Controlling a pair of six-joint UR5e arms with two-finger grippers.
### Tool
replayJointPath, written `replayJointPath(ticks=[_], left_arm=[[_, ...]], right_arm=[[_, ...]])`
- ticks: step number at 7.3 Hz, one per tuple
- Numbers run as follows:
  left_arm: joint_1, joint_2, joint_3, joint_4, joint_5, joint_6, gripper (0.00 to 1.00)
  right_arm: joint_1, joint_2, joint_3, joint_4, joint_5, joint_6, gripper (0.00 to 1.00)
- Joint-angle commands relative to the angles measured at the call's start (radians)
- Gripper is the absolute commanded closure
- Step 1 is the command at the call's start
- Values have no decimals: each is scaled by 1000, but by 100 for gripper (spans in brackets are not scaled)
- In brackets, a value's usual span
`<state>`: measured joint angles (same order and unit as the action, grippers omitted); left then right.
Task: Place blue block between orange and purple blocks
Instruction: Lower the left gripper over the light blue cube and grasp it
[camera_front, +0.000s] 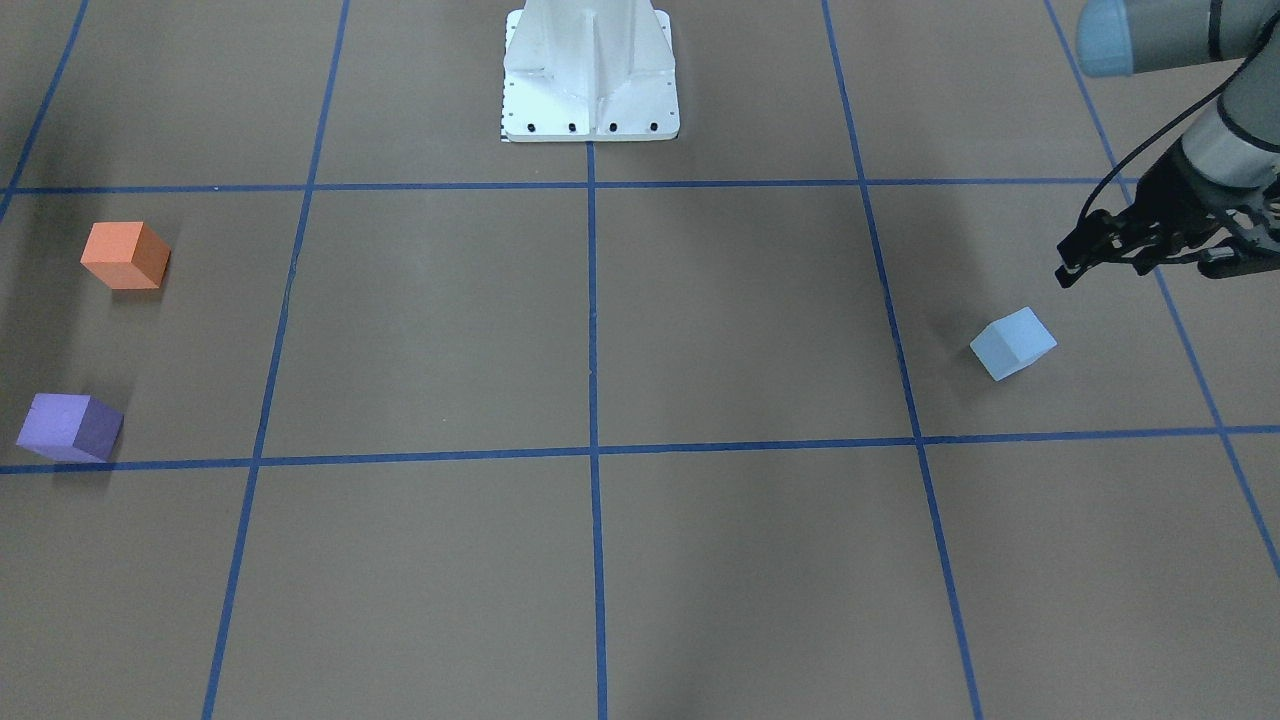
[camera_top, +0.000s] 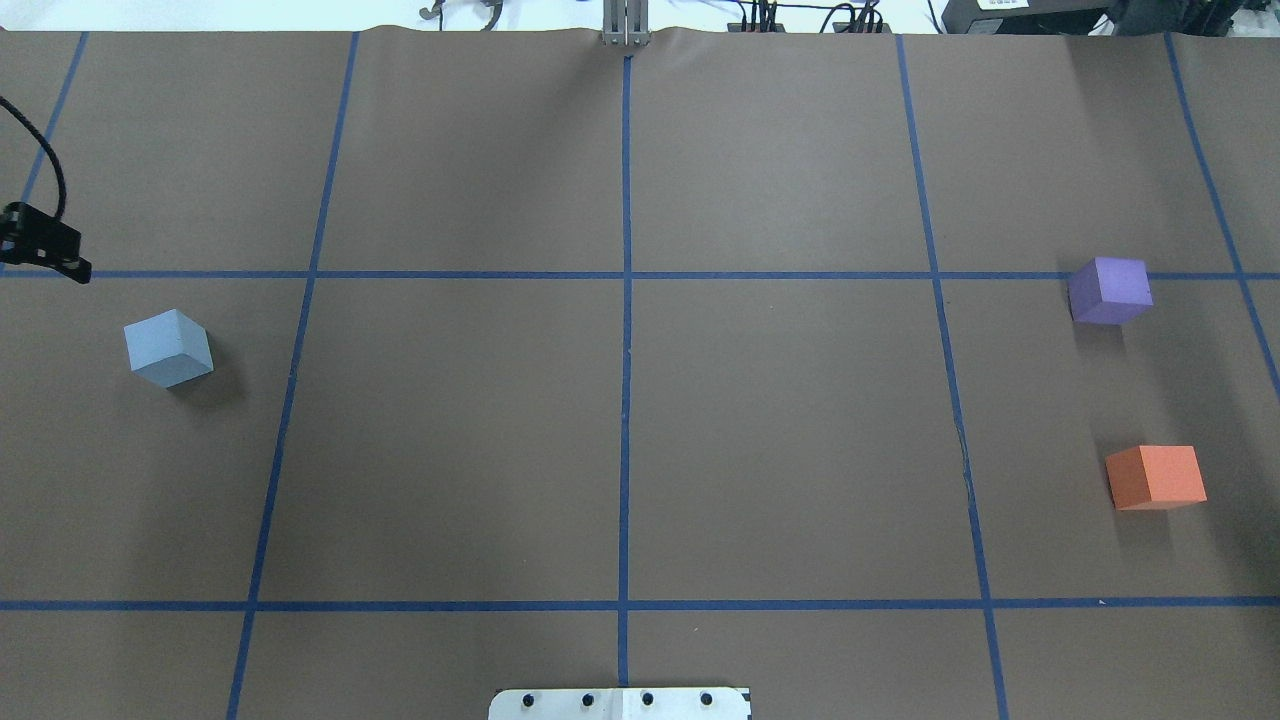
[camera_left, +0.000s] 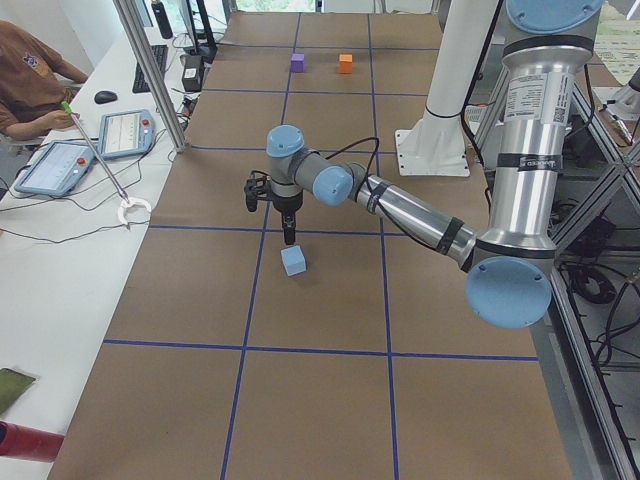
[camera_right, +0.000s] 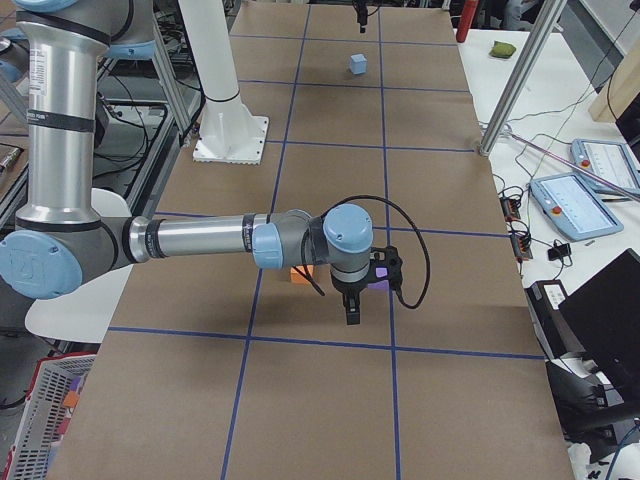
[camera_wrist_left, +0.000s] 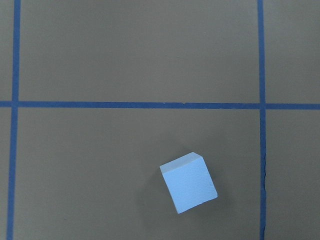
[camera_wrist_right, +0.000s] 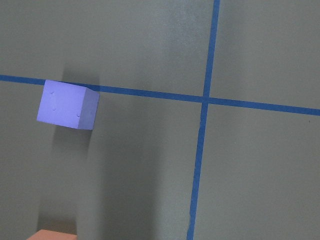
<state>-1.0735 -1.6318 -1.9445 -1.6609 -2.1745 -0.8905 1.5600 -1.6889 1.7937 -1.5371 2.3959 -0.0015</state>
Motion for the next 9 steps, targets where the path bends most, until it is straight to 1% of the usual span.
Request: replayJointPath(ticks=[1,2,3,4,6,9], left_arm=[[101,1,86,-177,114,-221,0],[128,1,157,-291,148,-263,0],[147,1,206,-345,171,-266,0],[159,1,231,-353,176,-265,0],[176,1,239,-352,176,-262,0],[204,27,254,-359,176,-260,0]], right_arm=[[0,0,0,0,0,0,0],[0,0,0,0,0,0,0],[0,0,1,0,0,0,0],[0,0,1,0,0,0,0],[0,0,1,0,-1,-2,0],[0,-2,1,-2,-4,0,0]])
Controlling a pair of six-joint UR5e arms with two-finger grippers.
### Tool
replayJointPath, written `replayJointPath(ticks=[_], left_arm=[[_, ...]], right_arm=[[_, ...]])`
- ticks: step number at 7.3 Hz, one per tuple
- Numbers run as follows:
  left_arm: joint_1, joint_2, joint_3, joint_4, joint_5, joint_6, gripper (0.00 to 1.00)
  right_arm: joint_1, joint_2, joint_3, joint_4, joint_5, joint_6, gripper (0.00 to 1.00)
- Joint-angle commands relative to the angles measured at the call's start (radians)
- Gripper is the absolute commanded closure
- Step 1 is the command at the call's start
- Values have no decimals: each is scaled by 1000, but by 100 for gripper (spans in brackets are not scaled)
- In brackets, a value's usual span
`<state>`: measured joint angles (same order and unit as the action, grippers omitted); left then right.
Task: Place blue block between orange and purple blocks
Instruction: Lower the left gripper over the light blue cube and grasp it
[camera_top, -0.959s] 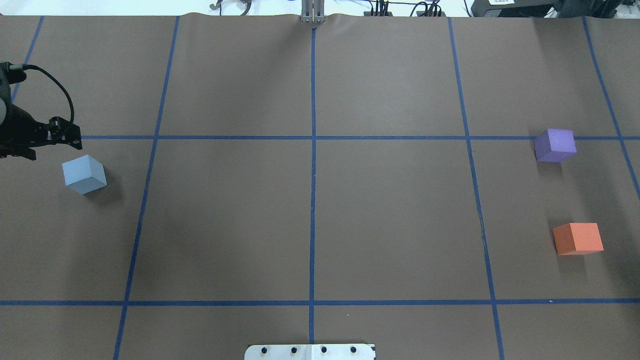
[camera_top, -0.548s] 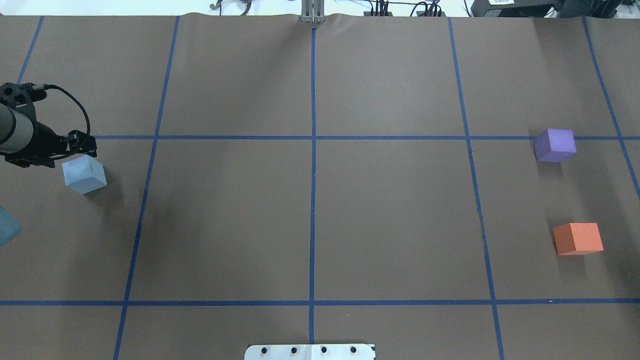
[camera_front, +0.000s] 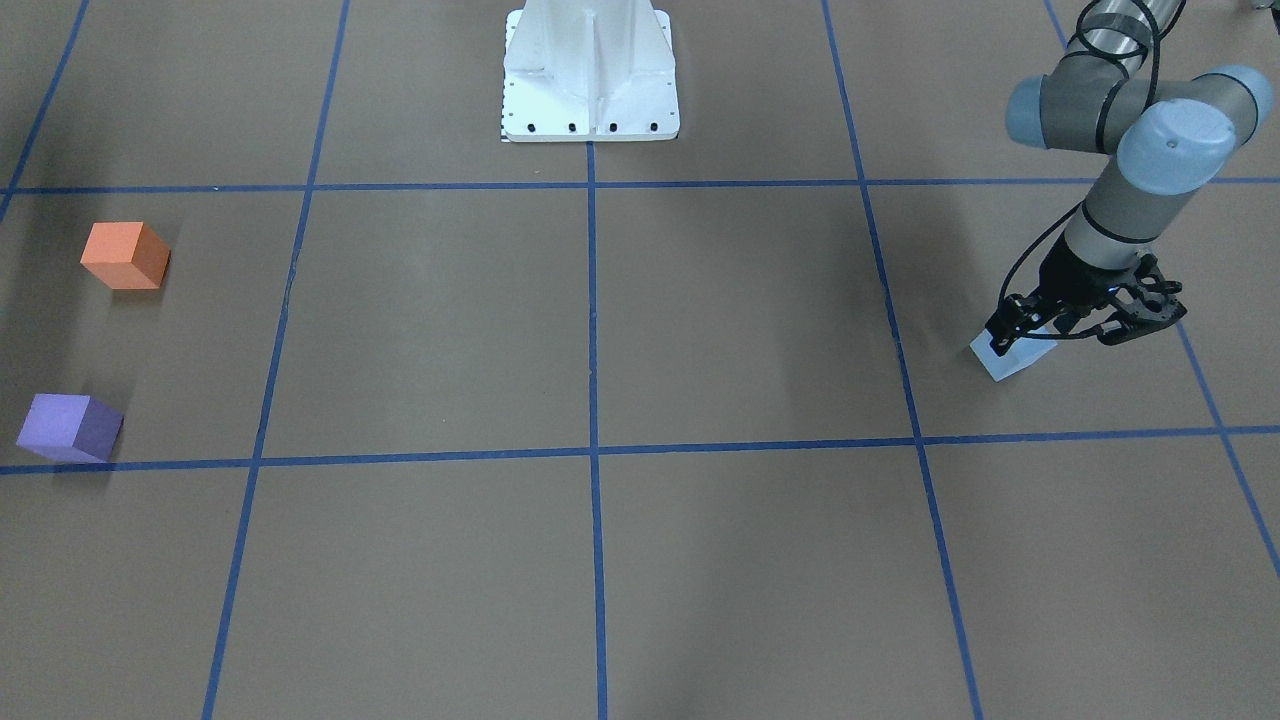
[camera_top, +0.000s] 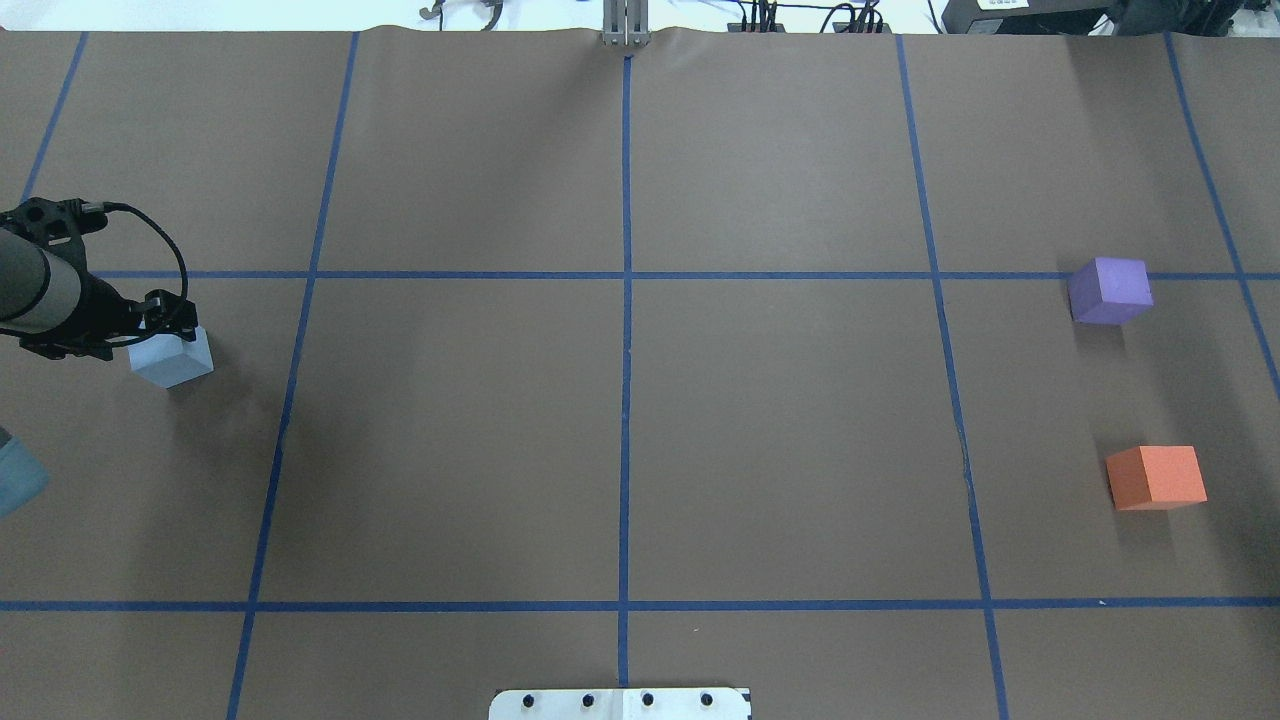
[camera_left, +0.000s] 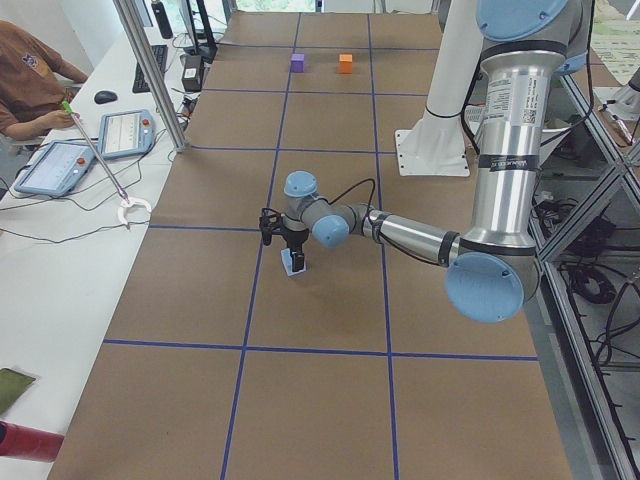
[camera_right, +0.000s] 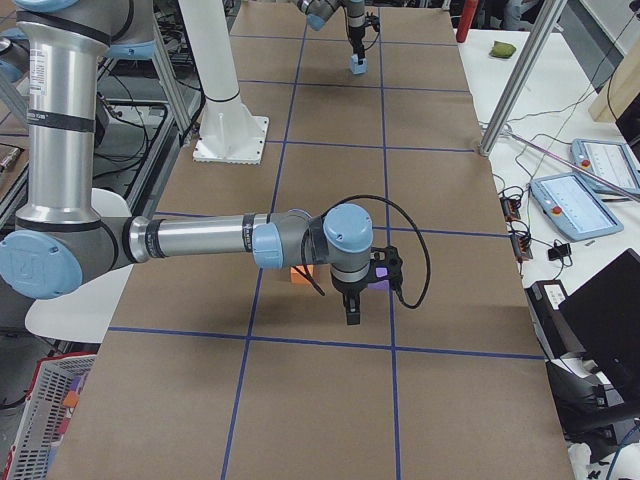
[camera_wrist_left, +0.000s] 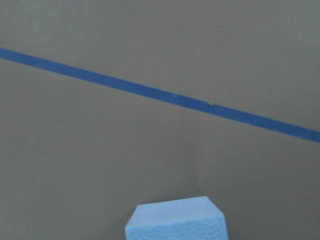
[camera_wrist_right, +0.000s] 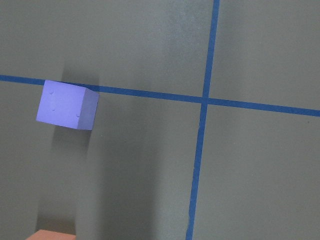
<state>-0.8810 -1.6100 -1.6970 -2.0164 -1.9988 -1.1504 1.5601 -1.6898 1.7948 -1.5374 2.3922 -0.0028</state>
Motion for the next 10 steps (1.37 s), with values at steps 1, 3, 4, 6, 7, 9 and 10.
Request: replayJointPath(ticks=[1,3,4,6,7,9,10], left_arm=[[20,5,10,-4,0,-2,0],[27,5,11,-5,0,-2,23],[27,5,11,-5,2,-2,59],[17,10,-13,-1,-9,3,100],[11,31,-77,16,-14,4,100],[-74,39,-293,185,-125,43,100],[-91,21,-387,308,-156,61,100]], right_arm=[[0,-1,0,-1,-1,0,0],[0,-1,0,-1,-2,0,0],[0,-2,0,-1,-1,1,0],[0,-1,1,-4,-2,1,0],[-3,1,2,-4,-1,1,0],[-12,13,3,-4,-1,1,0],[-12,12,3,-3,7,1,0]])
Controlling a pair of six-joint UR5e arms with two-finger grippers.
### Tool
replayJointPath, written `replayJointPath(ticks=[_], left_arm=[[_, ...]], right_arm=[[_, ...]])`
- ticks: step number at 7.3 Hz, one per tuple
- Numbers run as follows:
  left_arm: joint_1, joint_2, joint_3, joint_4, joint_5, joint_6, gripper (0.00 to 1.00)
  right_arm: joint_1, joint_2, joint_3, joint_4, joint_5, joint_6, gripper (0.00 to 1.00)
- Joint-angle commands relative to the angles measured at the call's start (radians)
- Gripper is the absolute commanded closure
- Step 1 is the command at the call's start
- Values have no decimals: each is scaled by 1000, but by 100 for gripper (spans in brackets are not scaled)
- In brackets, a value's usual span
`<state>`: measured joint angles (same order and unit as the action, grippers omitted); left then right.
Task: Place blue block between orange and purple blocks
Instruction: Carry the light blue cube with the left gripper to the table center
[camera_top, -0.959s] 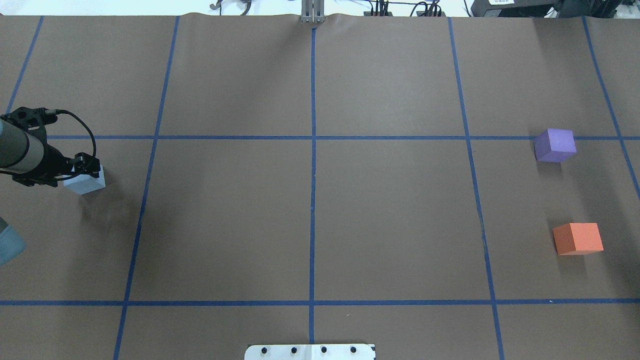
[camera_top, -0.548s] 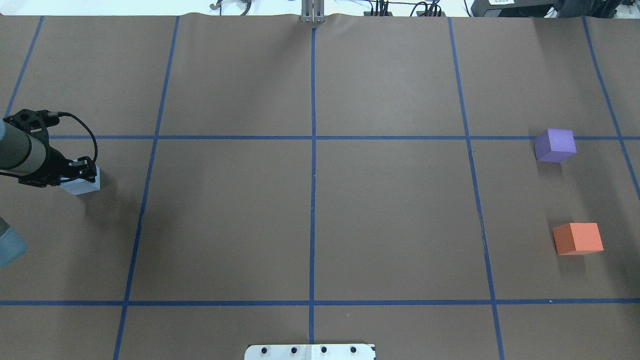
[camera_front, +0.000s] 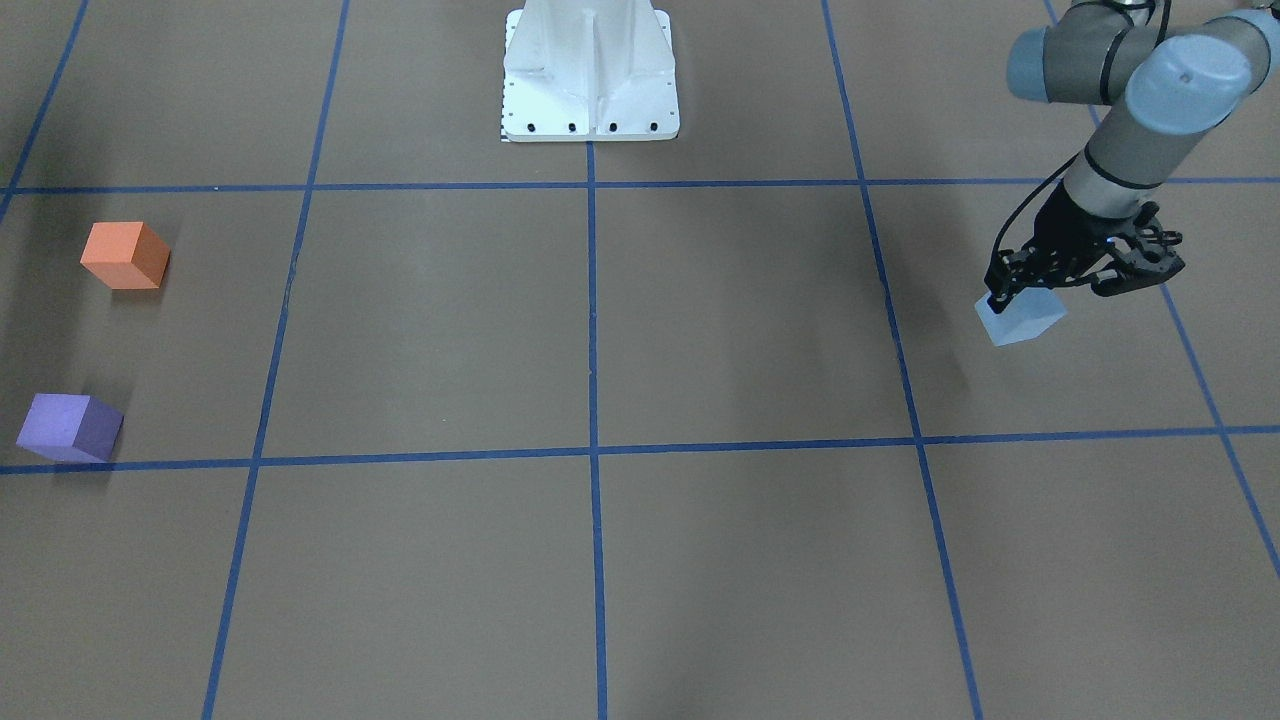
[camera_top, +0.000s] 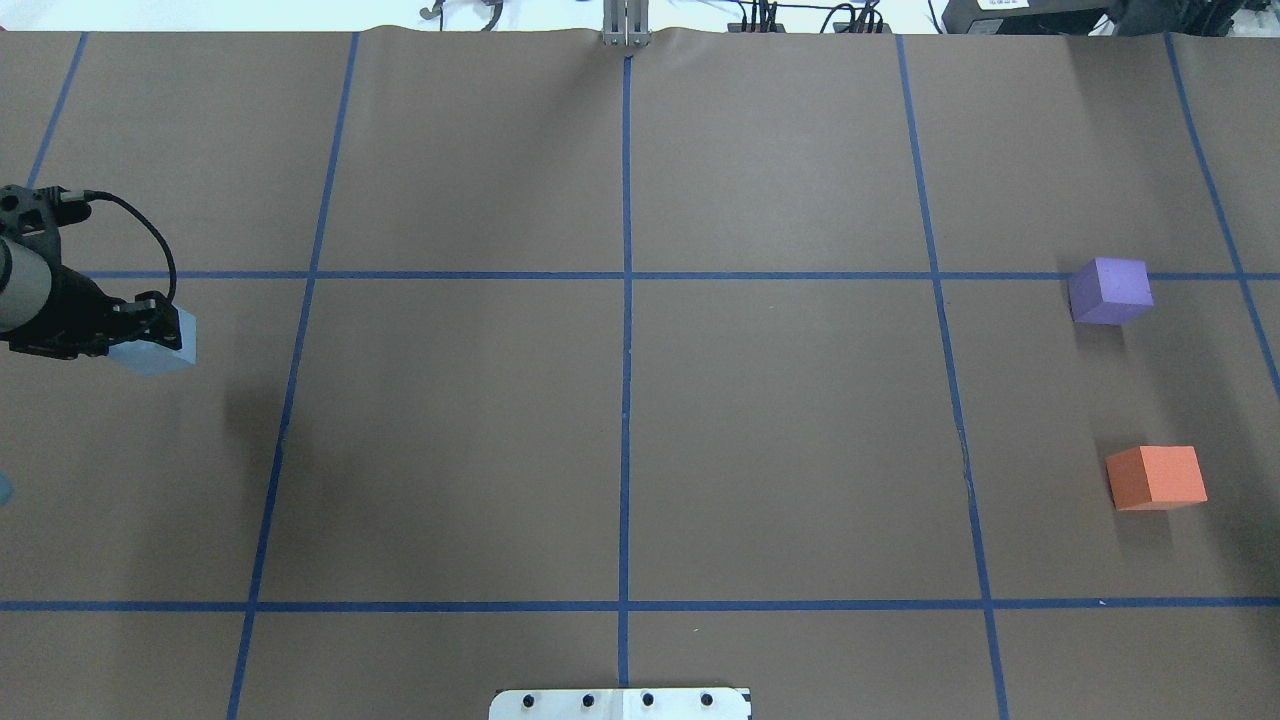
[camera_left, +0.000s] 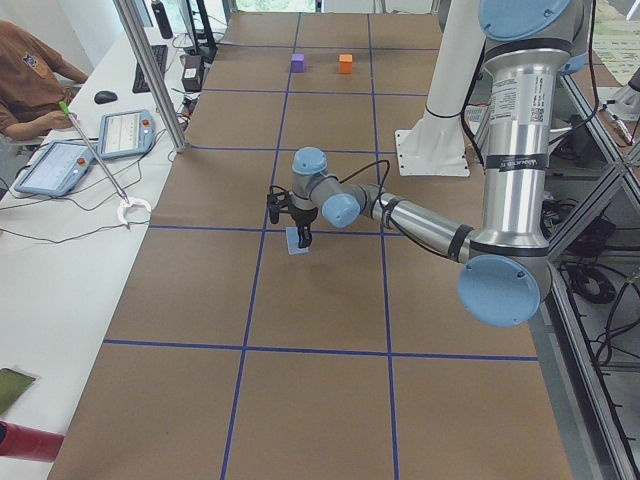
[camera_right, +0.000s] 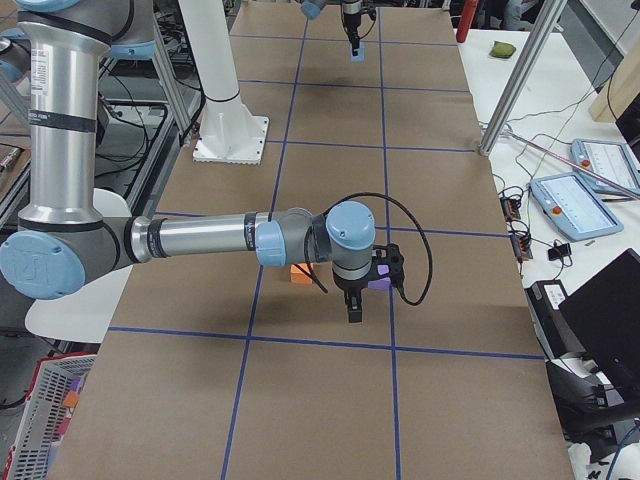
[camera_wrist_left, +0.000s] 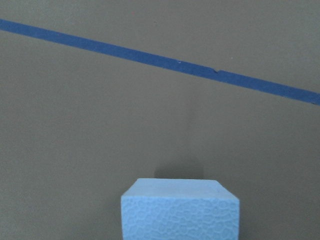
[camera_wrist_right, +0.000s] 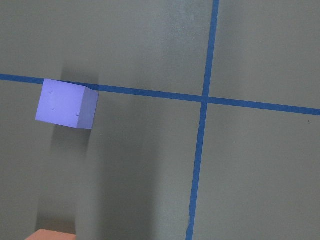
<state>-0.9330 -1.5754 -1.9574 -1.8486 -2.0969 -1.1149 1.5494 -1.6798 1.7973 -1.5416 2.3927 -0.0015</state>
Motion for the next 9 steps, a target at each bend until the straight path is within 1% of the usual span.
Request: replayJointPath(ticks=[1,2,3,4,5,6,7,8,9], left_arm=[[-41,-108,-156,249,-58,26,100],[-35,-250,-155,376,-57,18,100],[-12,-387,-144,463,-55,0,100],[75,-472,-141,507,-40,-67,100],[167,-547,-109,509,19,-145,100],[260,-630,-45,509,99,-172,100],[333,-685,16,506,183,-177,100],[376,-749,85,496,217,-175,100],[417,-847,203,493,257,-175,100]], right_arm=[[0,-7,-3,5,2,0,0],[0,-17,-4,6,8,1,0],[0,-18,-3,5,9,5,0],[-2,-15,-3,6,11,47,0],[-2,-3,-1,6,13,89,0],[-5,-1,2,6,13,89,0],[-5,-1,7,6,14,89,0],[-5,-1,8,8,16,89,0],[-5,-1,13,8,29,89,0]])
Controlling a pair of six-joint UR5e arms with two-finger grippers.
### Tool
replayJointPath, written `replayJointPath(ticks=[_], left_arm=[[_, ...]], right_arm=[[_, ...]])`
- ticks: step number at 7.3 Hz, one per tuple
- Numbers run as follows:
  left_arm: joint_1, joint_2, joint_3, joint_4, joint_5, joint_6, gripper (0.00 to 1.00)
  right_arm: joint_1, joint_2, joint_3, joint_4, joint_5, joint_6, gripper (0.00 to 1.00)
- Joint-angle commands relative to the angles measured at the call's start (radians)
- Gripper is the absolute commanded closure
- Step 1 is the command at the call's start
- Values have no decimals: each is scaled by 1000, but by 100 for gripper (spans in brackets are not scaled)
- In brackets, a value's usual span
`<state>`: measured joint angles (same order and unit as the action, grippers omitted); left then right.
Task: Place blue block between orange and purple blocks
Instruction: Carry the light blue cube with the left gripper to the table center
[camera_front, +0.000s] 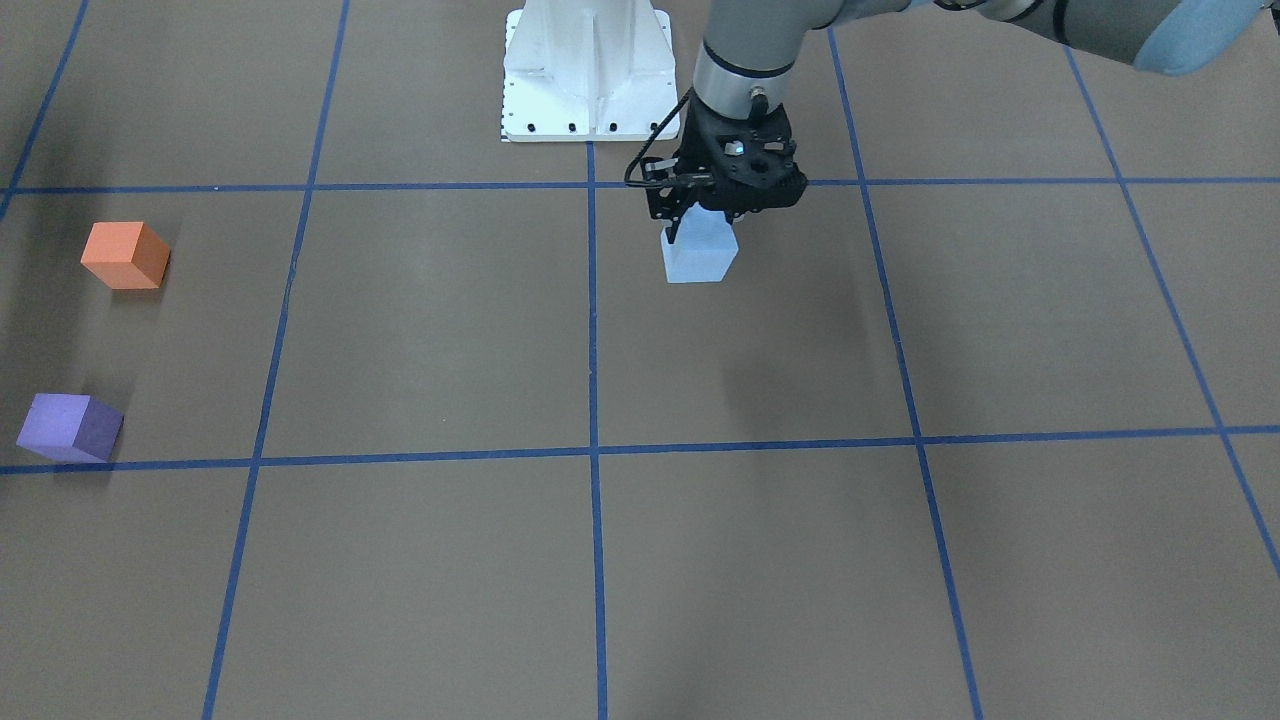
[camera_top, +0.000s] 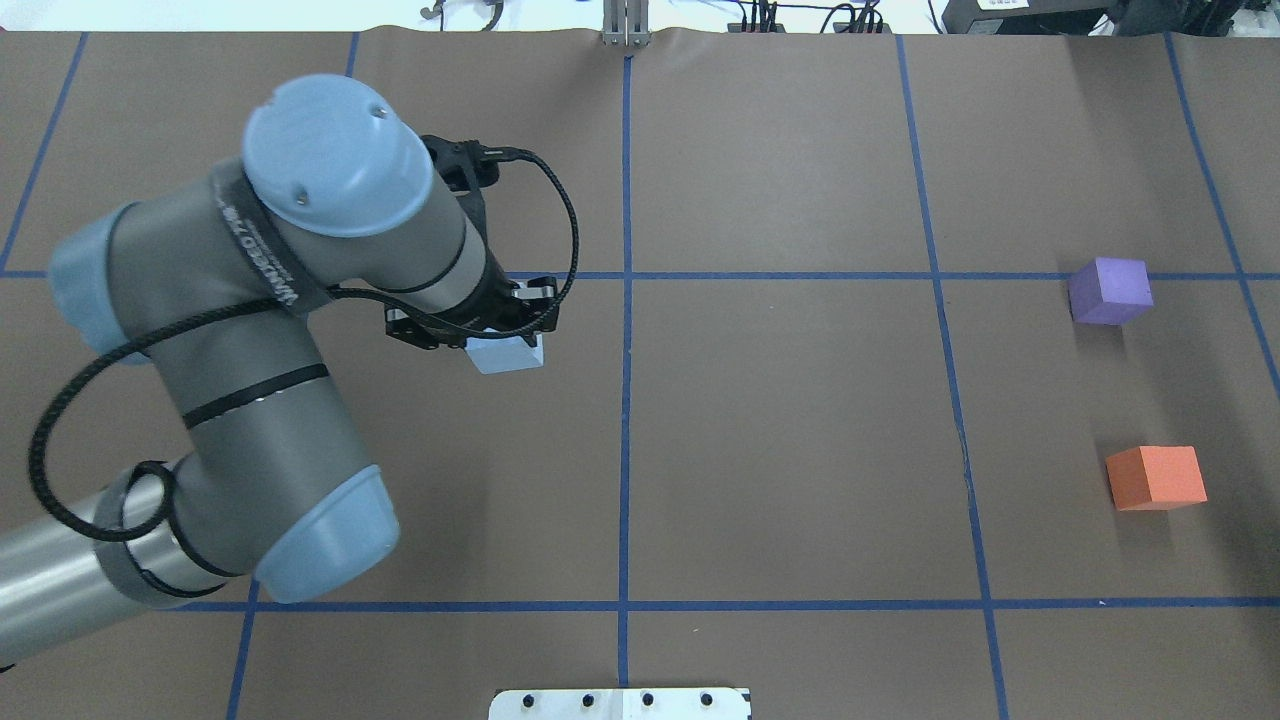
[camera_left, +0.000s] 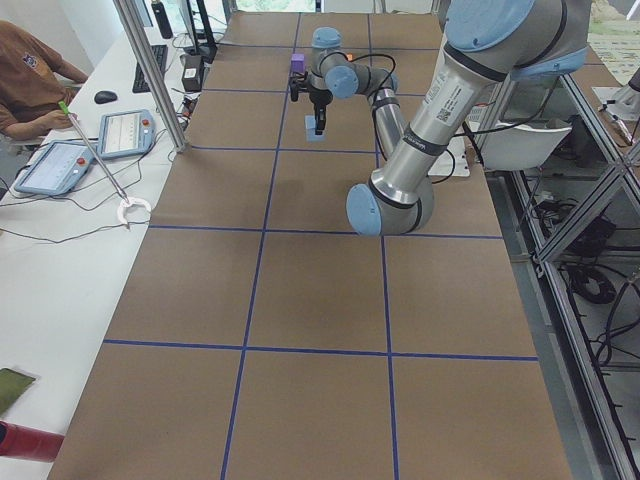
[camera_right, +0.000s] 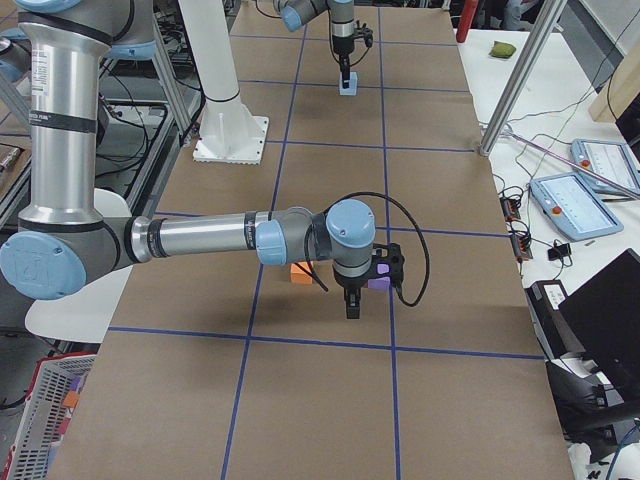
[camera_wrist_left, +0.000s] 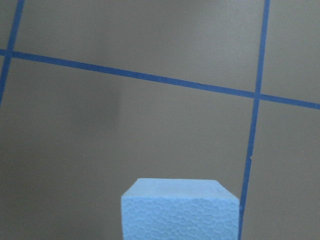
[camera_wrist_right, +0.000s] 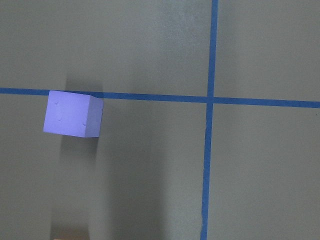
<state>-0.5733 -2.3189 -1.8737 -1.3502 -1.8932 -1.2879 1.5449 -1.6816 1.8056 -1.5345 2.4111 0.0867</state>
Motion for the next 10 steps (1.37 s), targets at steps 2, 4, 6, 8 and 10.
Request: replayJointPath(ticks=[2,4,6,8,10], left_arm=[[125,-152,316,-184,149,-7,100],[142,-158,451,-288,172,-31,100],[141,-165,485,-313,172,-30,100],[139,-166,484,-313,172,-33,17],[138,-166,478,-317,171,-36,0]], right_arm=[[0,-1,17,-1,48,2,0],[0,31,50,-13,72,95,0],[-46,87,130,-24,72,253,0],[-90,266,208,-276,71,314,0],[-169,499,268,-568,62,376,0]])
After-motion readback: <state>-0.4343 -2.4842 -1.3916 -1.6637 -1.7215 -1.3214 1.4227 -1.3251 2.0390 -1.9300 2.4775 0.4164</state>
